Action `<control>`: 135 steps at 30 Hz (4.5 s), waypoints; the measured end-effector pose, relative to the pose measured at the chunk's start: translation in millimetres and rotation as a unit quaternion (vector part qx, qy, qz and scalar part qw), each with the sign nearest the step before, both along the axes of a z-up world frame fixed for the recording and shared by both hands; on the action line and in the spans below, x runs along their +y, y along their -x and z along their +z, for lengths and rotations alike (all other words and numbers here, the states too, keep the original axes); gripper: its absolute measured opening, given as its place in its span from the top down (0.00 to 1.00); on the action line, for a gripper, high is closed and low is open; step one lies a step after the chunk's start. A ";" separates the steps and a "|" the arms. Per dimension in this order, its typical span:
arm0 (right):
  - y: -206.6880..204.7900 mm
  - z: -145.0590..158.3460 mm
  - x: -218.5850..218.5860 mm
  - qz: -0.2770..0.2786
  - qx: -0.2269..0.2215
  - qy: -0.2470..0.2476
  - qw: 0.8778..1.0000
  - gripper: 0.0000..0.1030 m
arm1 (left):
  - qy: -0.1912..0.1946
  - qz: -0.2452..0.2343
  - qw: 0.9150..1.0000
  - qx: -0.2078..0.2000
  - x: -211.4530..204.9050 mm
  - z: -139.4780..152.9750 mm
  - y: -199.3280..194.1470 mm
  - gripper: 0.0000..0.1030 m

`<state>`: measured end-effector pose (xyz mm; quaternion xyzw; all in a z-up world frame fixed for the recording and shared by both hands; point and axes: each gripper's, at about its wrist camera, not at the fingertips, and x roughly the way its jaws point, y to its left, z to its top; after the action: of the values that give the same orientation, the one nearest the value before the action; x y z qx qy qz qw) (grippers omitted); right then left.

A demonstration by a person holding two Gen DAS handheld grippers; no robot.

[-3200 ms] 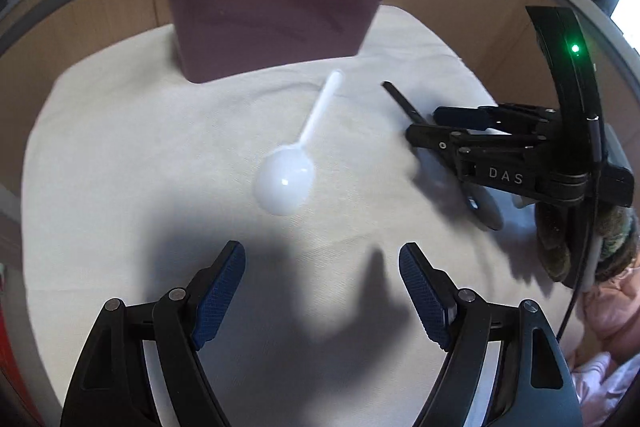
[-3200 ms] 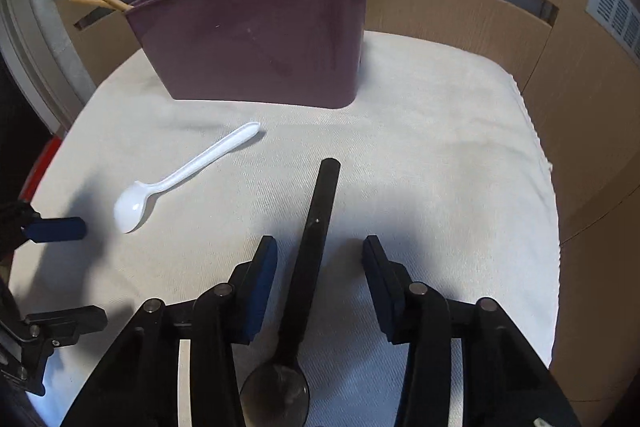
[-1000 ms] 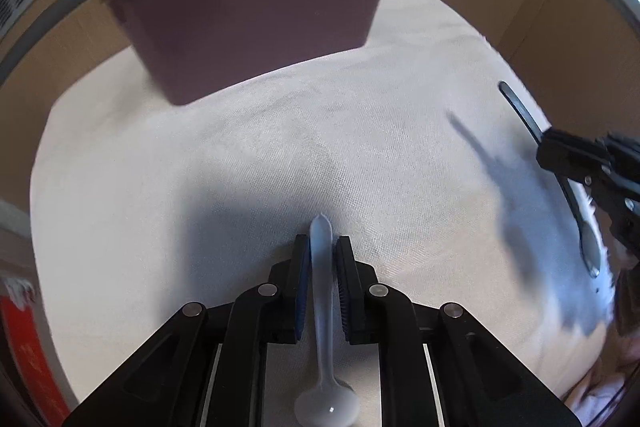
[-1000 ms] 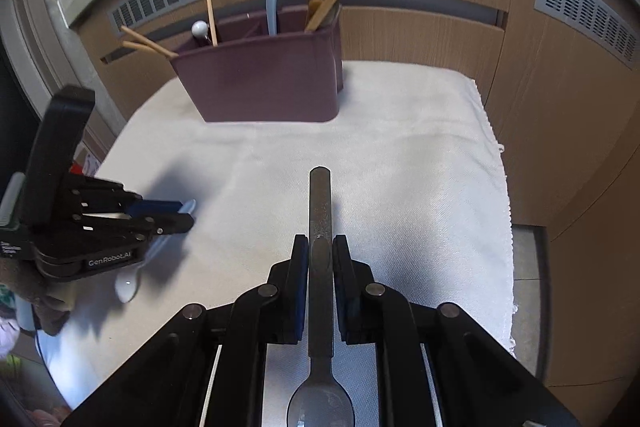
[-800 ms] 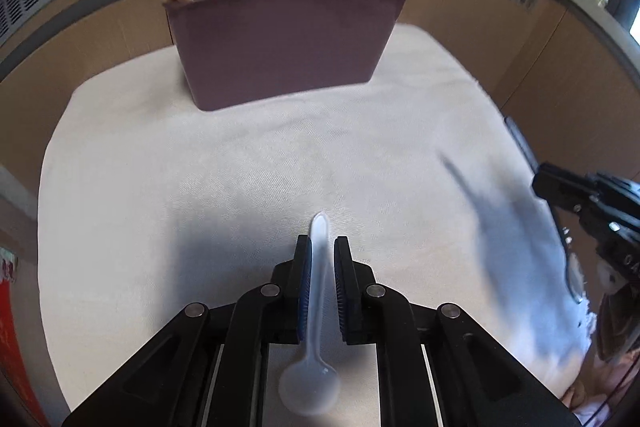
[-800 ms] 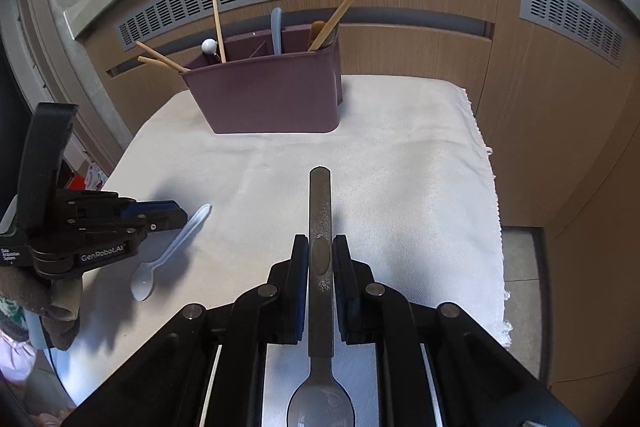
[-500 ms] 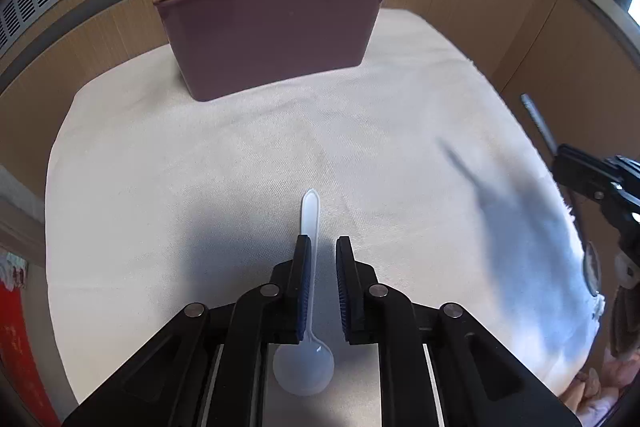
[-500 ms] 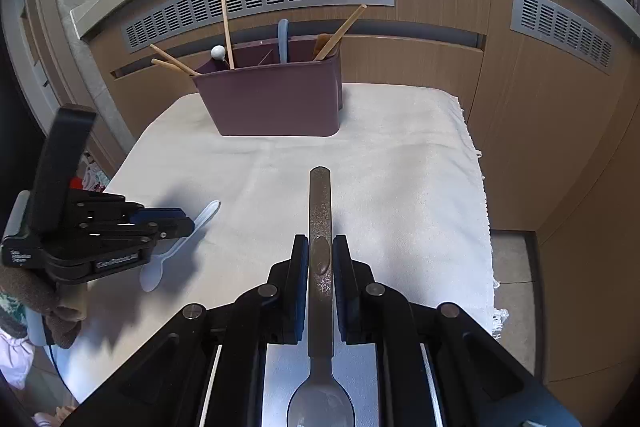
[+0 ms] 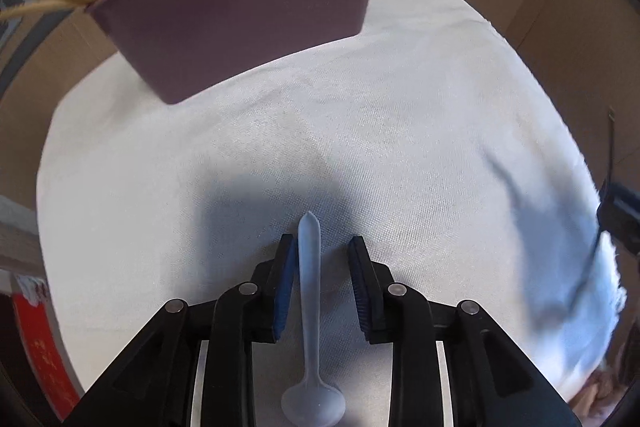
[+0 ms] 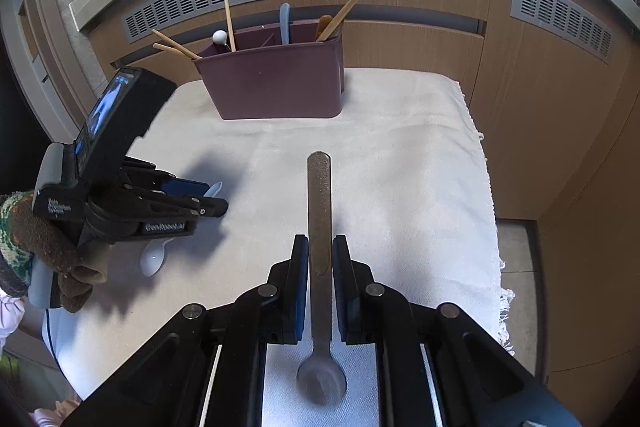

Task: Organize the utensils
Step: 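Lift the white spoon with the left tool while the right tool lifts the metal spoon, then lower both spoons into the maroon holder and open both tools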

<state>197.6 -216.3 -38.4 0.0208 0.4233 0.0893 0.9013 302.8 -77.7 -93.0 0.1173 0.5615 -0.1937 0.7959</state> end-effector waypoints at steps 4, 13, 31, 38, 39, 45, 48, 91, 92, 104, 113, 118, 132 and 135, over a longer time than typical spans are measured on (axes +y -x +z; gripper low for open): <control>-3.0 -6.0 -1.6 -0.005 0.012 -0.002 1.000 0.88 | 0.000 0.013 1.000 -0.024 -0.3 0.9 6.1 0.85; 1.9 2.8 -5.7 0.000 0.013 -0.008 1.000 0.88 | 0.078 0.032 0.993 -0.083 6.5 31.3 42.8 0.89; 16.6 60.1 -2.5 0.010 -0.063 -0.039 0.997 0.96 | 0.195 0.068 0.946 -0.250 56.1 147.7 105.0 0.89; 8.0 149.3 2.9 0.023 -0.173 -0.026 0.984 0.97 | 0.196 0.052 0.920 -0.335 46.7 225.2 88.6 0.89; 2.9 159.0 3.6 0.027 -0.181 -0.021 0.983 0.97 | 0.197 0.051 0.917 -0.344 45.9 233.9 84.1 0.89; -24.4 176.3 9.4 0.060 -0.169 0.018 0.984 0.97 | 0.209 0.055 0.910 -0.353 52.9 248.2 58.8 0.89; -30.8 142.4 7.1 0.083 -0.117 0.031 0.989 0.97 | 0.206 0.057 0.920 -0.327 56.3 222.3 53.5 0.89; -77.3 138.1 24.7 0.064 -0.151 -0.036 0.986 0.71 | 0.203 0.070 0.938 -0.272 63.3 168.3 32.9 0.89; -81.3 155.0 25.6 0.059 -0.174 -0.043 0.982 0.71 | 0.202 0.068 0.932 -0.294 63.1 185.4 27.4 0.89; -165.5 208.2 37.6 -0.034 -0.320 -0.087 0.943 0.70 | 0.220 0.099 0.886 -0.395 65.7 246.4 -59.8 0.89; -231.2 128.0 33.2 -0.074 -0.239 -0.098 0.963 0.70 | 0.187 0.117 0.909 -0.354 54.4 175.8 -115.6 0.89; -246.4 98.6 33.4 -0.079 -0.227 -0.092 0.966 0.70 | 0.181 0.124 0.917 -0.332 55.4 147.4 -130.8 0.89; -222.8 58.5 35.2 -0.054 -0.161 -0.069 0.983 0.35 | 0.194 0.141 0.924 -0.298 69.9 118.8 -111.9 0.45; -193.2 65.7 28.2 -0.056 -0.172 -0.059 0.982 0.25 | 0.197 0.150 0.919 -0.306 79.7 133.1 -86.1 0.34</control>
<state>390.8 -188.1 27.3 0.0816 0.2544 0.0656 0.9614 388.9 2.0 40.1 -0.0746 0.2518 -0.1333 0.9556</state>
